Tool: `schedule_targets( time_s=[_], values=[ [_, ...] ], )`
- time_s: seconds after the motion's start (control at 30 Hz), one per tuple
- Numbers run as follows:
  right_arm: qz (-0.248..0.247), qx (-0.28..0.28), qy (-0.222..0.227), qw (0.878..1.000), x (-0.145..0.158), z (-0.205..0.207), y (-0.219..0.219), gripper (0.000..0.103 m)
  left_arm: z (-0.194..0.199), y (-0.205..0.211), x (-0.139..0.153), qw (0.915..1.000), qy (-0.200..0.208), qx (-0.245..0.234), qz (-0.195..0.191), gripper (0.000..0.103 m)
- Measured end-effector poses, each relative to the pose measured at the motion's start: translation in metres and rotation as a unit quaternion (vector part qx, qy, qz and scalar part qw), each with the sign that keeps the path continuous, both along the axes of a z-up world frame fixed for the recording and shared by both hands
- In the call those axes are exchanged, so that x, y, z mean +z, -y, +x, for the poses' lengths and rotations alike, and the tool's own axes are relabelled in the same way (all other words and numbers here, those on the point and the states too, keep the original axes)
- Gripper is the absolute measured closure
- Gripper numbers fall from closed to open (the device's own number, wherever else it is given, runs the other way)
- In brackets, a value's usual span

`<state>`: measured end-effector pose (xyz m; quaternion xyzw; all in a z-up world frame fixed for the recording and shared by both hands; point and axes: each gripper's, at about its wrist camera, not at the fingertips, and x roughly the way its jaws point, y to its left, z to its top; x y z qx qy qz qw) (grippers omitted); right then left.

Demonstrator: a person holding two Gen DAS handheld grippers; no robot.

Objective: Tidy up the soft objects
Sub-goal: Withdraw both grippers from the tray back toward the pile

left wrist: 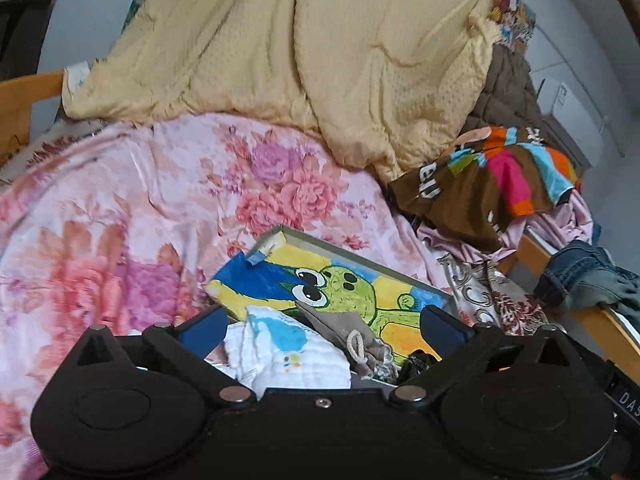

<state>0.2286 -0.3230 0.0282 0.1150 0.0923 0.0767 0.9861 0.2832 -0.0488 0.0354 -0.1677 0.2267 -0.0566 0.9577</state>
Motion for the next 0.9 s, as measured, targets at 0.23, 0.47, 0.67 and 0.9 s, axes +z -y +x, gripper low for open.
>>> schedule_targets(
  time_s=[0.23,0.47,0.67,0.9],
  values=[
    [0.0,-0.006,0.026,1.0,-0.004,-0.051,-0.018,0.0,-0.052,-0.014,0.011,0.9992,0.02,-0.026,0.022,0.001],
    [-0.018,-0.007,0.006,1.0,-0.022,-0.093,-0.039,0.0,-0.093,-0.03,0.003,0.9986,0.024,-0.037,0.027,0.001],
    [-0.042,-0.01,-0.025,0.999,-0.036,-0.121,-0.059,0.0,-0.123,-0.045,-0.014,0.9985,0.018,-0.043,0.03,0.001],
    [-0.042,-0.015,-0.08,0.996,-0.05,-0.145,-0.071,0.0,-0.143,-0.057,-0.033,0.9973,0.011,-0.061,0.038,0.001]
  ],
)
